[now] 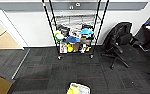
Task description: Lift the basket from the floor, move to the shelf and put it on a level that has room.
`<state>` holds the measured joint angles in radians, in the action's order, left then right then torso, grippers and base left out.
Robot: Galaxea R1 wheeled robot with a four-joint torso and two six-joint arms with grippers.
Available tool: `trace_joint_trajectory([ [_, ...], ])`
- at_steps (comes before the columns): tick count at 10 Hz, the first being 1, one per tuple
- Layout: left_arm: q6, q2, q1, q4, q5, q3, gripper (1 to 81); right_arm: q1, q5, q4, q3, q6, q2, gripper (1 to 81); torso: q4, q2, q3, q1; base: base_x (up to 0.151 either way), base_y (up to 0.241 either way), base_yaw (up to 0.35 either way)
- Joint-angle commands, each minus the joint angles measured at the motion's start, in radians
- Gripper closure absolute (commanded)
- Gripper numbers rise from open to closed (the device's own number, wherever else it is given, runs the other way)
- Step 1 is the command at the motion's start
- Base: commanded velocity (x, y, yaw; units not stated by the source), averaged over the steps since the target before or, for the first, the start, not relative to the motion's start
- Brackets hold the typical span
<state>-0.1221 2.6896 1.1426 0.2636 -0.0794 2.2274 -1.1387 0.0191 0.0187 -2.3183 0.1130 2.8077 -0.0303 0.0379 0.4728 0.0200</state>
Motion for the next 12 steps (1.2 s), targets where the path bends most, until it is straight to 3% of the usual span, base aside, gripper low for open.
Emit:
trace_joint_trajectory([
  [1, 0.004, -0.013, -0.027, 0.023, 0.061, -0.008, 1.0, 0.036, 0.059, 0.013, 0.011, -0.001, -0.008, 1.0, 0.0, 0.097, 0.0, 0.063, 0.0, 0.0, 0.0],
  [3, 0.004, 0.012, 0.003, 0.118, 0.061, 0.015, 1.0, 0.029, 0.059, 0.023, 0.011, -0.001, -0.002, 1.0, 0.0, 0.163, 0.0, 0.104, 0.0, 0.0, 0.0],
  [7, -0.011, 0.017, 0.036, 0.111, 0.101, 0.02, 1.0, 0.009, 0.059, 0.026, 0.008, -0.001, 0.0, 1.0, 0.0, 0.297, 0.0, 0.188, 0.0, 0.0, 0.0],
  [8, -0.01, 0.009, 0.036, 0.115, 0.101, 0.02, 1.0, 0.003, 0.061, 0.027, 0.005, 0.001, 0.0, 1.0, 0.0, 0.33, 0.073, 0.209, 0.0, 0.0, 0.0],
  [12, -0.01, 0.049, 0.027, 0.101, 0.107, 0.049, 1.0, -0.002, 0.062, 0.029, 0.002, -0.001, -0.004, 1.0, 0.0, 0.443, 0.166, 0.279, 0.0, 0.0, 0.0],
])
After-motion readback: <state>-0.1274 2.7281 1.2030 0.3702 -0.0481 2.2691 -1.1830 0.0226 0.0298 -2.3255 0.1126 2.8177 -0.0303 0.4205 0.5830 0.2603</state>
